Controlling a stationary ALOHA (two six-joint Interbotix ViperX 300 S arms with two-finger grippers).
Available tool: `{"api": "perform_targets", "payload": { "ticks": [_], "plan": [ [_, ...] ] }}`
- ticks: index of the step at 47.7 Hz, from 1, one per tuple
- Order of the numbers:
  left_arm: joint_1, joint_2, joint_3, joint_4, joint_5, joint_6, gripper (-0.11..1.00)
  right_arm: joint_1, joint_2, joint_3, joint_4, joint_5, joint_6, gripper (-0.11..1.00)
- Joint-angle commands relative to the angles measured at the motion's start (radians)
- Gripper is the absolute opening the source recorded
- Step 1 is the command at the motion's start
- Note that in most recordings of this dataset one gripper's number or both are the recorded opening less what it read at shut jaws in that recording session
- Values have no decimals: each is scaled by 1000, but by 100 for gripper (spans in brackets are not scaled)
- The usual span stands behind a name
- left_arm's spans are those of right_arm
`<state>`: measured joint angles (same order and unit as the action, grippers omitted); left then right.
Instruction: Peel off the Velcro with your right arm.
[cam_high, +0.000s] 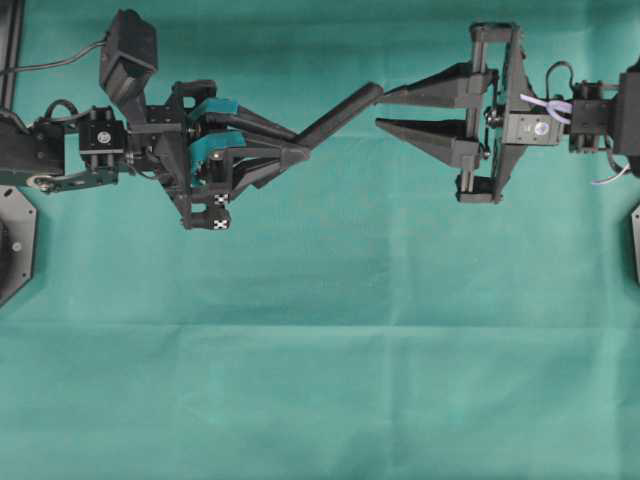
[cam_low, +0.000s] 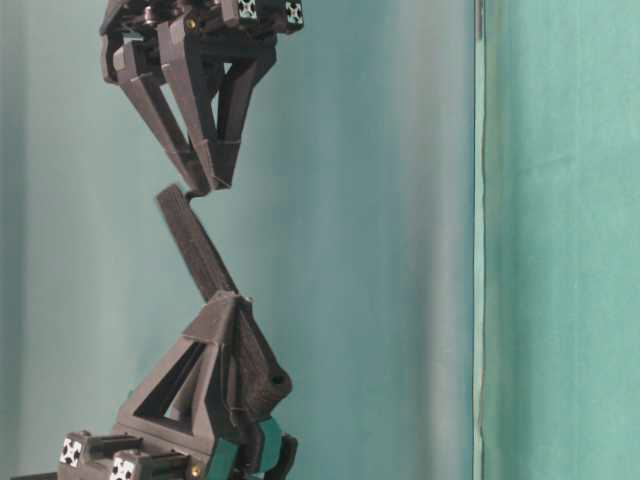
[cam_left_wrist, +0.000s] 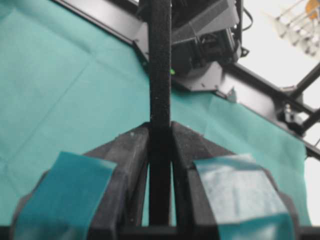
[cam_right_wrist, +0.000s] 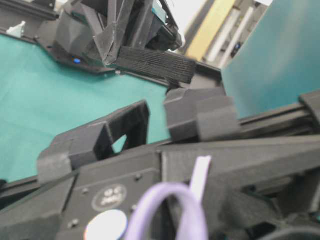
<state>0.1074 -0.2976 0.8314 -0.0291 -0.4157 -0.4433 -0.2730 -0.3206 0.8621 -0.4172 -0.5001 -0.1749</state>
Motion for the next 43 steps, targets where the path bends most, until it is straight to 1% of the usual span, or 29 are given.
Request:
{"api": "perform_targets", "payload": {
  "ticks": [1, 16, 43],
  "plan": [
    [2, -12, -11, -2, -3, 2, 10, 3, -5, -25, 3, -5, 0, 35],
    [3, -12, -11, -2, 6, 2, 10, -2, -15, -15, 28, -2, 0, 35],
    [3, -12, -11, -2, 20, 3, 10, -3, -29, -12, 29, -6, -2, 35]
  ]
}}
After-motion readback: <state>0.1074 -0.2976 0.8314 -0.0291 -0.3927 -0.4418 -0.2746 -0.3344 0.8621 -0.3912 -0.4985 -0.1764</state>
